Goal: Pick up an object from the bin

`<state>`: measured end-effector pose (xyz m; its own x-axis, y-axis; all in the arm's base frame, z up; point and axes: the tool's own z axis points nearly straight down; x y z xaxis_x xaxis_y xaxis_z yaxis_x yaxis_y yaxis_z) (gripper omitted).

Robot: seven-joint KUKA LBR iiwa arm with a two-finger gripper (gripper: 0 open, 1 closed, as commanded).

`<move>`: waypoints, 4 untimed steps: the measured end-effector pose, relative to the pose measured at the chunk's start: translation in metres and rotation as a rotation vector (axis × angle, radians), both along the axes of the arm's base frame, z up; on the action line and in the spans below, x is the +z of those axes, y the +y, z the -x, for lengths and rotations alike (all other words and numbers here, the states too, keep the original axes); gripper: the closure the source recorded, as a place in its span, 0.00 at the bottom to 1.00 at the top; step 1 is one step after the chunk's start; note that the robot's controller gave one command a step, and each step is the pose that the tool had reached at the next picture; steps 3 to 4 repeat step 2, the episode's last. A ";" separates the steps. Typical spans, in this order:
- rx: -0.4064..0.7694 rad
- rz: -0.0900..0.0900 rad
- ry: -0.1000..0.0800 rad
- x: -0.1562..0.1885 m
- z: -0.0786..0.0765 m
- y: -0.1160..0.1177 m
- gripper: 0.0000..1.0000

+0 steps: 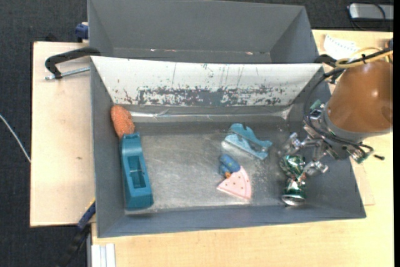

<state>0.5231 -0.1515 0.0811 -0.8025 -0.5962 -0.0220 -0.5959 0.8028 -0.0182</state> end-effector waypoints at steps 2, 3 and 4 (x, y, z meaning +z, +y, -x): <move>0.000 -0.001 0.017 0.022 0.001 0.000 1.00; 0.000 -0.001 0.017 0.022 0.001 0.000 1.00; 0.000 -0.001 0.017 0.022 0.001 0.000 1.00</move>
Offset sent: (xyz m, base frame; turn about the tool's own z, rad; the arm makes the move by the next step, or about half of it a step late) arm 0.0000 0.0002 0.0008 0.0002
